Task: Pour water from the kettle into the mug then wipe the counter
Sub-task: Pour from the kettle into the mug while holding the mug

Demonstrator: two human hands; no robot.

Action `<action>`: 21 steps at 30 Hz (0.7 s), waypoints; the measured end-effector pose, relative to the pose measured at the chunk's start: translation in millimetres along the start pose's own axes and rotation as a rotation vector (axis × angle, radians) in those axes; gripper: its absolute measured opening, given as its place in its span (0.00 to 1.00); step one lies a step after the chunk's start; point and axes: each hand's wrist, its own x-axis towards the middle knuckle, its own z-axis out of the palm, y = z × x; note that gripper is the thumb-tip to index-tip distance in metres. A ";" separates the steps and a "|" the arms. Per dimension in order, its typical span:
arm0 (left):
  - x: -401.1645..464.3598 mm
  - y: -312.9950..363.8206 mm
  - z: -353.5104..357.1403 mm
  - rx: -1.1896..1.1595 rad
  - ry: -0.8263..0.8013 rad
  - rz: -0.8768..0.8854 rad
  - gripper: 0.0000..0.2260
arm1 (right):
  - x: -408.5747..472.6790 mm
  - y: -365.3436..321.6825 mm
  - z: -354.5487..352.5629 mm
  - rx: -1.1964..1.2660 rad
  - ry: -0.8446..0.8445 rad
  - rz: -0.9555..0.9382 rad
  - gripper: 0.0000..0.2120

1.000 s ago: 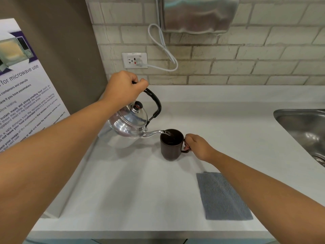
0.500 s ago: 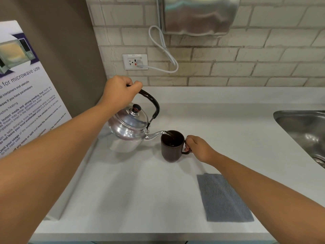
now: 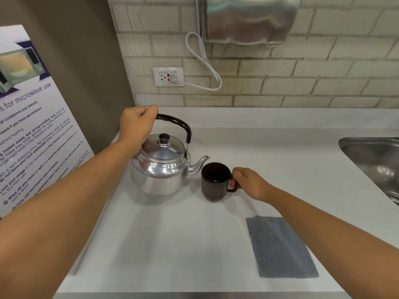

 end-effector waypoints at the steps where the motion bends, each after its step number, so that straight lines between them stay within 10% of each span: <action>1: 2.0 -2.0 -0.9 -0.024 0.024 -0.037 0.18 | 0.4 -0.9 -1.5 -0.009 -0.012 0.005 0.15; 21: 54.5 -69.6 -4.0 -0.144 0.106 -0.300 0.15 | 82.2 -120.7 23.1 -0.135 0.108 -0.362 0.17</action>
